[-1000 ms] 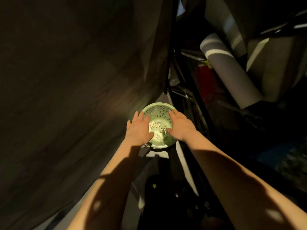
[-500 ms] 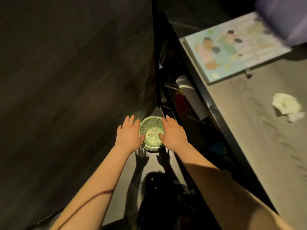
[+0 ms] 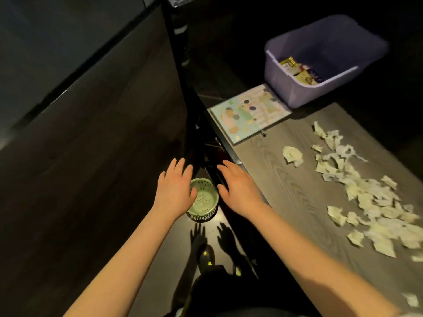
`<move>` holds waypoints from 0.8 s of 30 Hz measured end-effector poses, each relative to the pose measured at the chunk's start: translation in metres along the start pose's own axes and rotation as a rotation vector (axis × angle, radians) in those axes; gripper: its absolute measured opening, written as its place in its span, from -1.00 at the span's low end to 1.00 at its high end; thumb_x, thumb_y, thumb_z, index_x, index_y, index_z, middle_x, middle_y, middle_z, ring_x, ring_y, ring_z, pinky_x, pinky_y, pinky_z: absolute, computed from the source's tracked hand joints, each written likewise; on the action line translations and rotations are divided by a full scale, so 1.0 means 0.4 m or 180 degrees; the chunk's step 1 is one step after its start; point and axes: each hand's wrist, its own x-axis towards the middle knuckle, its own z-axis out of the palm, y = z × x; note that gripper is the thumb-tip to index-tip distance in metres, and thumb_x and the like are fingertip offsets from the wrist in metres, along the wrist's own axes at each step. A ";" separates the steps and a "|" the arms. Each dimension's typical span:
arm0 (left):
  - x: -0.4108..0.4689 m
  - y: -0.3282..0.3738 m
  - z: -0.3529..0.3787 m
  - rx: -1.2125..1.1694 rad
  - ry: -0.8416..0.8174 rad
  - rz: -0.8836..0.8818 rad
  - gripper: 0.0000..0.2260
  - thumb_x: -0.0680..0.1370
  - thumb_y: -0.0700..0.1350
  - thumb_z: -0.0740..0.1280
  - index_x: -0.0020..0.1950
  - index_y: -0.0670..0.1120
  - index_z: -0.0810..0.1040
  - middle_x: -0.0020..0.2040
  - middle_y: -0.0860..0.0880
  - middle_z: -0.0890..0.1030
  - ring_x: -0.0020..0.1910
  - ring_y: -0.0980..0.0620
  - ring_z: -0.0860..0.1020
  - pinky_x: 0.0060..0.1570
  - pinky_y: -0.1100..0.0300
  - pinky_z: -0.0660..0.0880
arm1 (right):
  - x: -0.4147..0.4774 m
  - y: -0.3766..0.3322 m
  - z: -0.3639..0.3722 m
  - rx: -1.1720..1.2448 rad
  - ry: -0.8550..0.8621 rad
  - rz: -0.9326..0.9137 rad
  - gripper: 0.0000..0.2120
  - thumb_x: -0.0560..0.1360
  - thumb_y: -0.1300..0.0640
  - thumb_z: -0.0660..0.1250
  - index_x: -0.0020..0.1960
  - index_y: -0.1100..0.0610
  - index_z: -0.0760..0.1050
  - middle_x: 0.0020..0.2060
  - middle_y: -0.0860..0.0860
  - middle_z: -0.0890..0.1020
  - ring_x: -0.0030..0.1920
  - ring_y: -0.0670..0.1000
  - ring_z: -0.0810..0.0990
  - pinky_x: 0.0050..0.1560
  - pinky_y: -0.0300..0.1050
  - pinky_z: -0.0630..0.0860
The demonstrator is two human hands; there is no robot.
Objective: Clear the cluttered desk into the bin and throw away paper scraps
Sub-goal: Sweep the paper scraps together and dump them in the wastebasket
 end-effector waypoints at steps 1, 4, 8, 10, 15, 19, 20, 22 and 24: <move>0.007 0.025 -0.011 -0.0033 0.0036 0.0092 -0.41 0.56 0.06 0.21 0.51 -0.08 0.08 0.55 -0.11 0.03 0.54 -0.09 -0.05 0.46 -0.05 0.09 | -0.015 0.016 -0.020 -0.0034 0.0032 0.0055 -0.48 0.57 0.09 0.19 0.49 0.09 0.17 0.50 0.03 0.19 0.50 0.02 0.13 0.46 -0.07 0.07; 0.042 0.114 -0.026 -0.0107 0.0032 0.0452 -0.42 0.56 0.07 0.19 0.51 -0.08 0.09 0.54 -0.11 0.05 0.53 -0.11 -0.03 0.45 -0.04 0.11 | -0.065 0.081 -0.075 -0.0068 0.0147 0.0350 -0.50 0.55 0.11 0.21 0.47 0.10 0.21 0.45 0.05 0.27 0.44 0.08 0.24 0.42 -0.02 0.19; 0.094 0.258 -0.021 -0.0132 -0.0162 0.0950 -0.45 0.55 0.07 0.21 0.48 -0.11 0.16 0.52 -0.15 0.12 0.50 -0.14 0.07 0.41 -0.04 0.22 | -0.145 0.182 -0.130 -0.0045 0.0315 0.0817 -0.54 0.55 0.09 0.21 0.43 0.11 0.26 0.42 0.06 0.32 0.37 0.11 0.33 0.34 0.04 0.31; 0.114 0.335 -0.016 -0.0318 -0.0319 0.1077 -0.46 0.55 0.02 0.23 0.46 -0.13 0.18 0.49 -0.19 0.17 0.46 -0.18 0.17 0.38 -0.03 0.25 | -0.192 0.229 -0.147 -0.0015 0.0398 0.1057 -0.56 0.55 0.08 0.20 0.41 0.11 0.30 0.39 0.05 0.35 0.34 0.10 0.35 0.31 -0.02 0.34; 0.156 0.486 0.025 -0.0541 -0.0612 0.1277 -0.46 0.54 -0.03 0.26 0.45 -0.17 0.16 0.47 -0.21 0.19 0.42 -0.18 0.22 0.38 0.00 0.25 | -0.323 0.332 -0.175 0.0189 0.0662 0.1675 -0.62 0.57 0.10 0.19 0.37 0.13 0.34 0.30 0.06 0.41 0.26 0.11 0.43 0.22 -0.05 0.41; 0.195 0.547 0.054 -0.0326 -0.0503 0.1209 -0.42 0.52 0.01 0.28 0.45 -0.16 0.15 0.48 -0.24 0.15 0.41 -0.22 0.22 0.37 -0.07 0.28 | -0.415 0.402 -0.179 0.0165 0.0869 0.2150 -0.62 0.56 0.11 0.19 0.37 0.13 0.35 0.26 0.07 0.43 0.20 0.09 0.45 0.13 -0.03 0.45; 0.207 0.555 0.058 -0.0301 -0.0465 0.1152 -0.41 0.51 0.02 0.28 0.45 -0.15 0.15 0.48 -0.25 0.13 0.41 -0.24 0.21 0.38 -0.08 0.27 | -0.432 0.415 -0.179 0.0173 0.0900 0.2271 -0.61 0.55 0.11 0.20 0.37 0.12 0.35 0.26 0.07 0.42 0.19 0.10 0.45 0.12 -0.02 0.45; 0.233 0.572 0.061 -0.0315 -0.0453 0.1013 -0.40 0.51 0.02 0.29 0.46 -0.14 0.14 0.48 -0.26 0.11 0.44 -0.26 0.16 0.40 -0.12 0.23 | -0.467 0.441 -0.178 0.0199 0.0969 0.2491 -0.62 0.56 0.10 0.19 0.36 0.13 0.36 0.24 0.08 0.43 0.17 0.10 0.46 0.12 -0.03 0.45; 0.257 0.584 0.063 -0.0290 -0.0537 0.0830 -0.37 0.53 0.04 0.28 0.48 -0.13 0.09 0.50 -0.28 0.05 0.48 -0.27 0.06 0.43 -0.13 0.16 | -0.496 0.464 -0.176 0.0249 0.1051 0.2653 -0.62 0.55 0.11 0.20 0.35 0.14 0.36 0.22 0.08 0.43 0.16 0.10 0.48 0.13 -0.03 0.46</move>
